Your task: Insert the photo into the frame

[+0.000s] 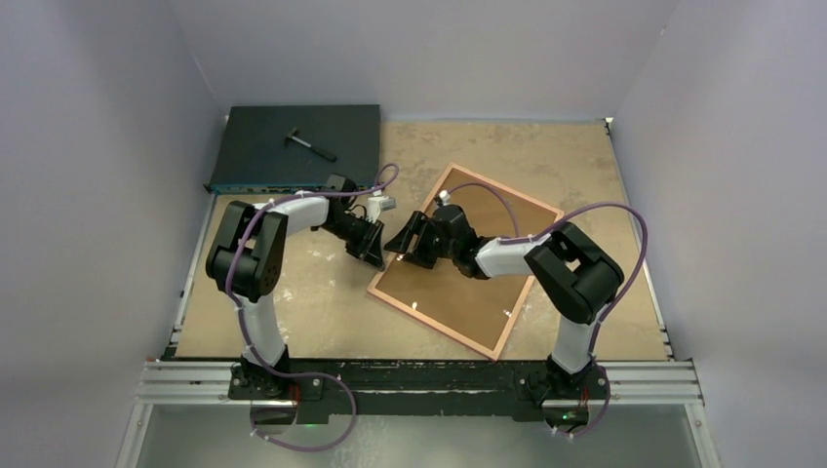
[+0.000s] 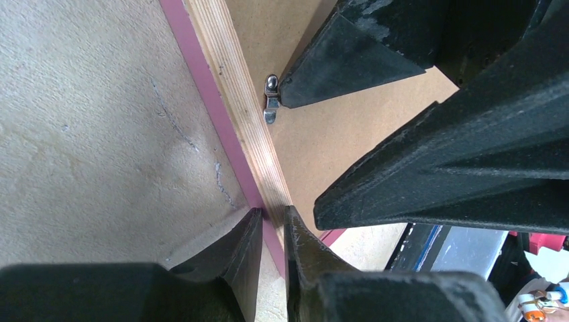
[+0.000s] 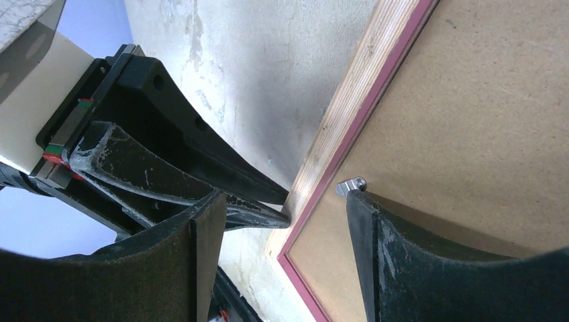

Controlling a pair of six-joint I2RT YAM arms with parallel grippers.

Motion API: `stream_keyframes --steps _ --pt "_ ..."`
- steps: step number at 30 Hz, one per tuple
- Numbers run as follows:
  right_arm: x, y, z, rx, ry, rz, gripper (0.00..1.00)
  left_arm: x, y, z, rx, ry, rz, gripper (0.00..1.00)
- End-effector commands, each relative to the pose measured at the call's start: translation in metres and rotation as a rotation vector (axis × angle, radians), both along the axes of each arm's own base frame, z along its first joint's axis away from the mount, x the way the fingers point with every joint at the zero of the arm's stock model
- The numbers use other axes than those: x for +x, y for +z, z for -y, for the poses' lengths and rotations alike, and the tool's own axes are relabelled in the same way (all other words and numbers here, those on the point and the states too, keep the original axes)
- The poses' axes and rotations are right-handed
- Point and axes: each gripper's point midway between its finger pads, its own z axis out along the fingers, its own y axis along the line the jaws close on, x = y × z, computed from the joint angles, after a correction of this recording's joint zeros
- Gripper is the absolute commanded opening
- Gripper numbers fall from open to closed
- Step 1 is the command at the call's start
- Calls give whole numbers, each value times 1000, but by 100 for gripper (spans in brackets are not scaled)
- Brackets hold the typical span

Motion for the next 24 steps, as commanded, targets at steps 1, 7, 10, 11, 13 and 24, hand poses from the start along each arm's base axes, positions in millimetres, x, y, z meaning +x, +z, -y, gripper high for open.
stream_keyframes --steps 1,7,10,11,13,24 --pt "8 -5 -2 -24 -28 5 69 1 -8 -1 2 -4 7 14" --pt "12 -6 -2 -41 -32 14 69 1 -9 -2 2 -5 13 13" --pt "13 -8 -4 -41 -27 13 68 0 -9 -2 0 -6 7 13" --pt "13 -8 -5 -40 -24 13 68 0 -9 -1 -1 -7 7 13" --pt "13 -9 -5 -38 -26 10 68 0 -10 -1 -3 -8 9 13" --pt "-4 32 -2 11 34 59 71 3 -1 -2 -5 -16 29 12"
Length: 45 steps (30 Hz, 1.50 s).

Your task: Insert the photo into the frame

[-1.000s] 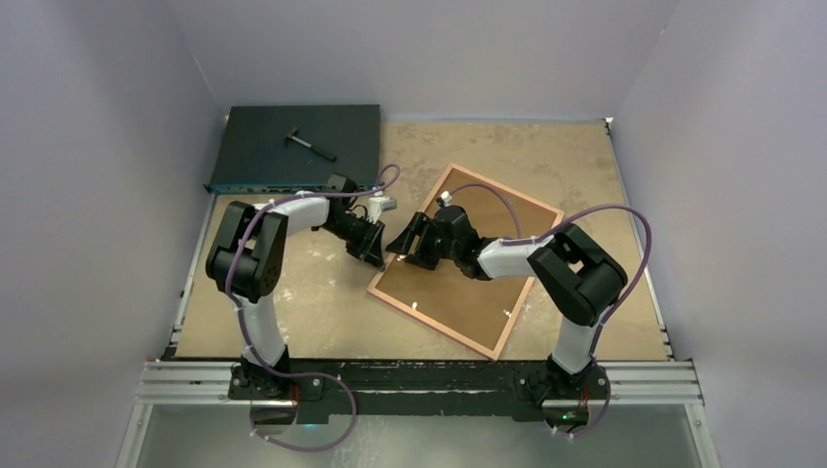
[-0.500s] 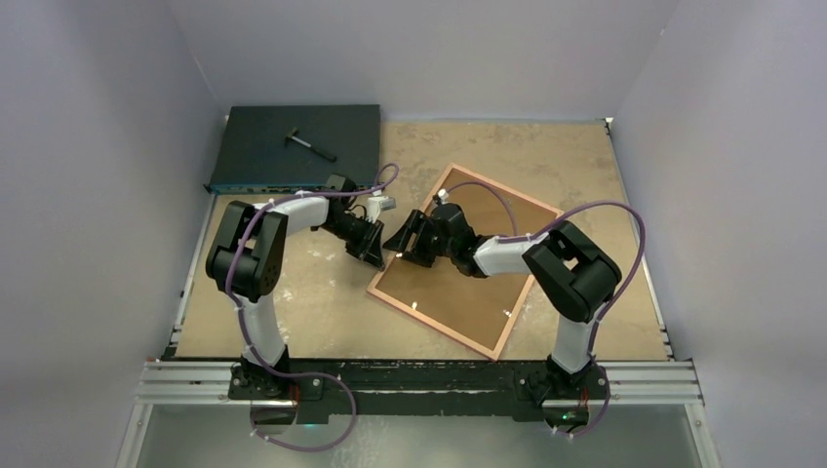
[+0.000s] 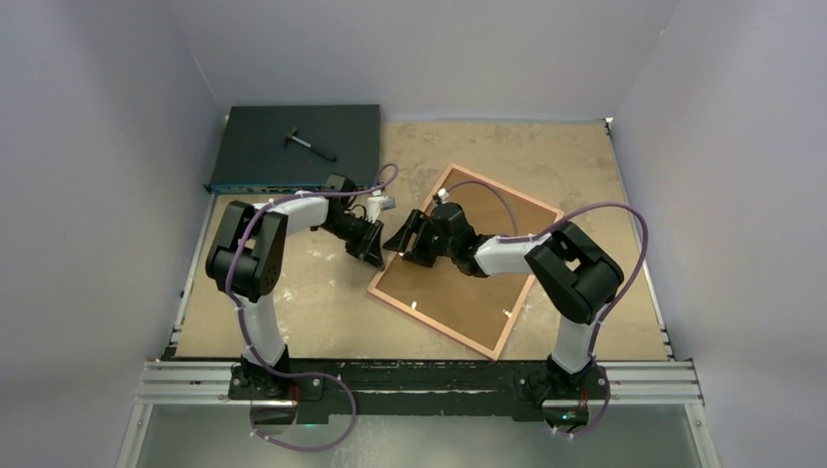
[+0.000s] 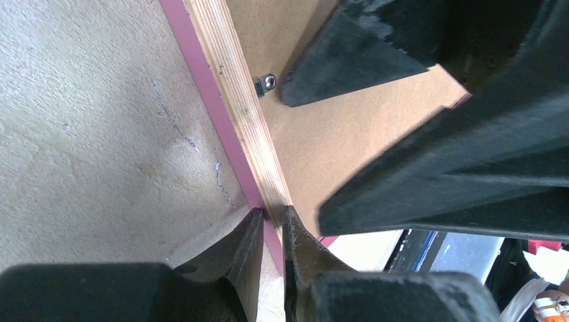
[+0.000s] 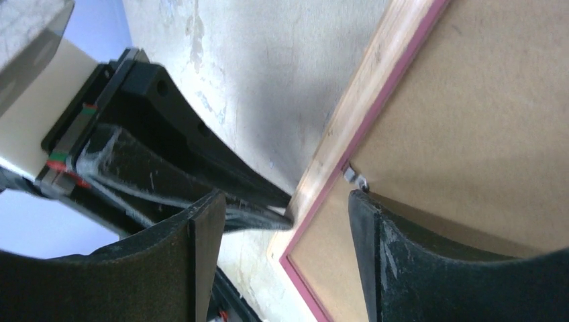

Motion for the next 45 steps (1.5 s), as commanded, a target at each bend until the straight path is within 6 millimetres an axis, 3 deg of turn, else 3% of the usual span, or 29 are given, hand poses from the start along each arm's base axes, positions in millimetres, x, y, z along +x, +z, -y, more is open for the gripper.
stream_keyframes --steps 1,5,8,10,14,18,21,25,28,31,39,45 --pt "-10 36 6 8 24 52 72 4 1 -2 -5 -15 32 12" --pt "1 49 23 -46 -13 98 79 8 10 0 -26 -2 35 12" --pt "17 53 54 -78 -81 105 83 11 13 1 -31 -1 46 13" --pt "29 51 89 -123 -158 98 87 13 12 -1 -16 -8 61 13" --pt "49 52 198 -273 -408 94 99 20 15 -9 10 -33 98 14" --pt "51 59 295 -452 -647 72 99 35 20 -20 49 -44 146 15" --pt "47 56 341 -504 -771 38 99 46 19 -29 97 -37 187 15" --pt "41 36 379 -540 -876 -24 99 44 6 -36 148 -38 191 15" --pt "41 24 393 -573 -910 -44 99 34 -6 -41 181 -56 181 15" --pt "45 14 393 -586 -893 -54 99 21 -12 -41 199 -87 178 15" --pt "65 -19 359 -441 -771 -120 99 -19 -18 -12 230 -224 197 15" --pt "115 -7 346 -348 -738 -61 99 -19 -27 10 221 -243 183 15"
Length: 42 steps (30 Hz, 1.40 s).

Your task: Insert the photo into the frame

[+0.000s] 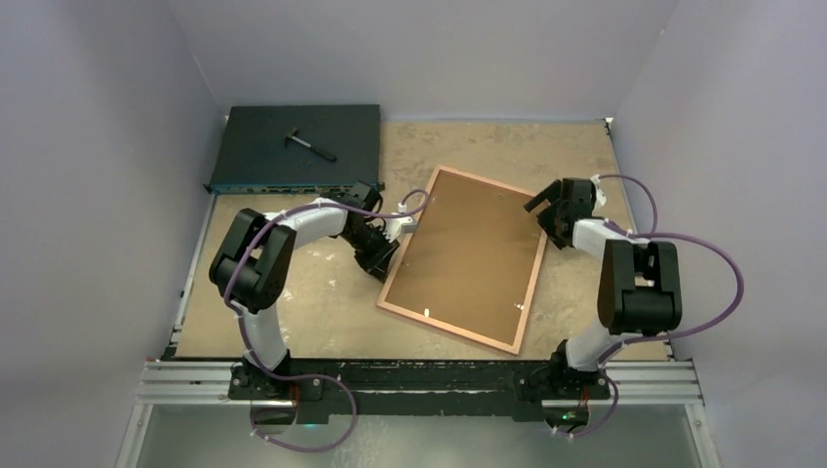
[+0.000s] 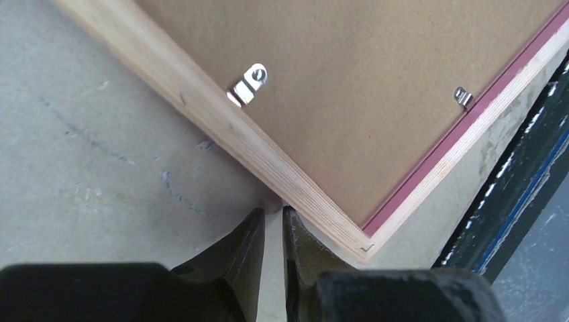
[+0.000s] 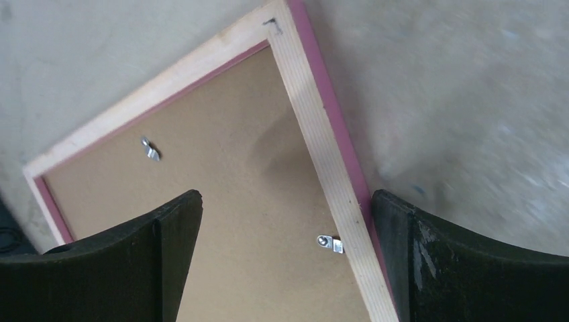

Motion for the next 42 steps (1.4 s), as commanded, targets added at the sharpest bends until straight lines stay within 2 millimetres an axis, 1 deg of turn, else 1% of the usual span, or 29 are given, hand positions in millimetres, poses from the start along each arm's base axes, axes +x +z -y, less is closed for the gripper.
stream_keyframes --steps 1,4,6,8,10,11,13,15,16,17,19,20,21,22,24,26,28,30,32,34,35,37,38,40,42 --pt "45 15 -22 96 68 67 99 5 -15 16 13 -6 -4 16" --pt "72 25 -23 98 86 83 99 8 -19 40 -4 -23 -8 15" --pt "85 28 -23 96 97 81 99 6 -20 57 -10 -48 -12 15" --pt "92 28 -23 94 106 83 99 0 -21 74 -20 -79 -19 15" --pt "95 26 -29 112 138 83 99 -14 -20 89 -35 -129 -40 16" --pt "96 24 -32 125 156 82 99 -20 -19 93 -41 -153 -47 16" --pt "93 22 -37 140 174 76 99 -32 -15 95 -50 -198 -75 17" --pt "87 26 -37 135 177 93 99 -37 -5 89 -49 -221 -92 17" --pt "81 28 -37 127 185 94 99 -35 6 82 -62 -220 -88 18" --pt "77 28 -38 126 190 88 99 -37 14 77 -77 -215 -109 18" --pt "70 29 -39 119 210 82 99 -28 44 65 -135 -185 -106 21" --pt "68 31 -38 109 213 85 99 -16 58 55 -162 -158 -91 21" --pt "69 35 -33 80 198 92 99 -6 73 46 -186 -126 -67 22" --pt "68 39 -25 39 172 97 99 6 83 38 -202 -89 -47 23" --pt "66 59 -19 -22 143 138 99 29 92 24 -220 3 -14 24" --pt "63 78 -19 -58 131 185 99 52 90 15 -242 121 -12 24" --pt "60 94 -39 -77 175 223 99 63 82 15 -263 185 -34 24" --pt "58 105 -63 -63 243 259 98 70 73 22 -290 225 -66 24" --pt "55 115 -94 -21 346 323 96 75 66 32 -317 256 -100 24" --pt "52 119 -128 39 473 368 94 78 61 41 -332 271 -111 24" --pt "49 122 -148 74 548 394 93 80 59 46 -342 273 -109 24" --pt "43 121 -178 136 682 420 91 84 58 55 -364 297 -104 25" --pt "40 116 -194 161 745 417 91 87 57 58 -363 310 -96 25" --pt "36 108 -215 181 833 397 90 88 49 63 -340 316 -91 26" --pt "34 102 -233 187 891 384 88 87 40 64 -330 332 -105 26"
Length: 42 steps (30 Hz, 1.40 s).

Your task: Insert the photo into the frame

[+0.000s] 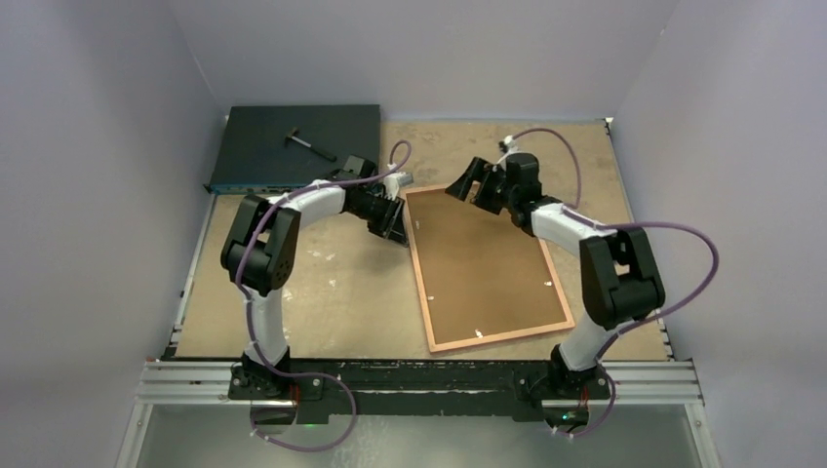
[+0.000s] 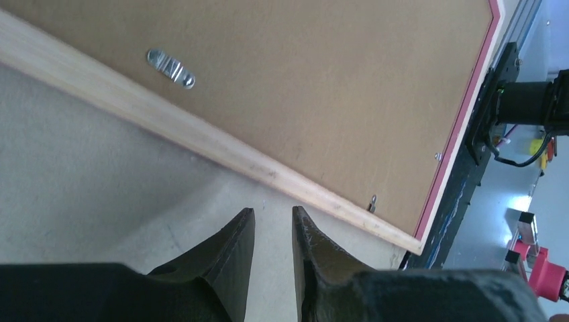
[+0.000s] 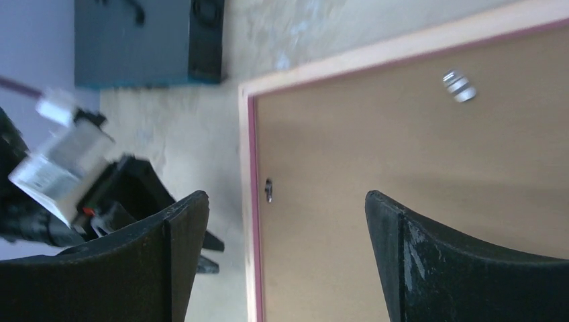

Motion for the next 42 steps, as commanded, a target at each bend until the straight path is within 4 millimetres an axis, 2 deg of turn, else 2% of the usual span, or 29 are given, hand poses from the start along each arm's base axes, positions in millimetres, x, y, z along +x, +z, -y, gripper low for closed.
stream_keyframes --steps 1,5,10,15,18,22,29,42 --pt "-10 2 -49 30 230 38 87 15 -4 16 -38 55 19 26" --pt "-14 -17 -72 29 271 -15 84 14 -16 16 -29 65 -8 25" --pt "-15 -31 -96 25 310 -47 81 11 -33 11 15 74 -25 24" --pt "-15 -48 -114 14 336 -81 78 10 -40 8 35 85 -36 22" --pt "-15 -55 -121 12 346 -101 71 9 -43 7 41 86 -38 21" --pt "-14 -65 -124 -3 345 -119 63 6 -45 6 43 86 -43 20" --pt "-17 -79 -123 -21 349 -153 60 8 -43 5 44 87 -29 20" --pt "-32 -83 -131 -4 376 -196 52 10 -40 5 49 82 -2 20"
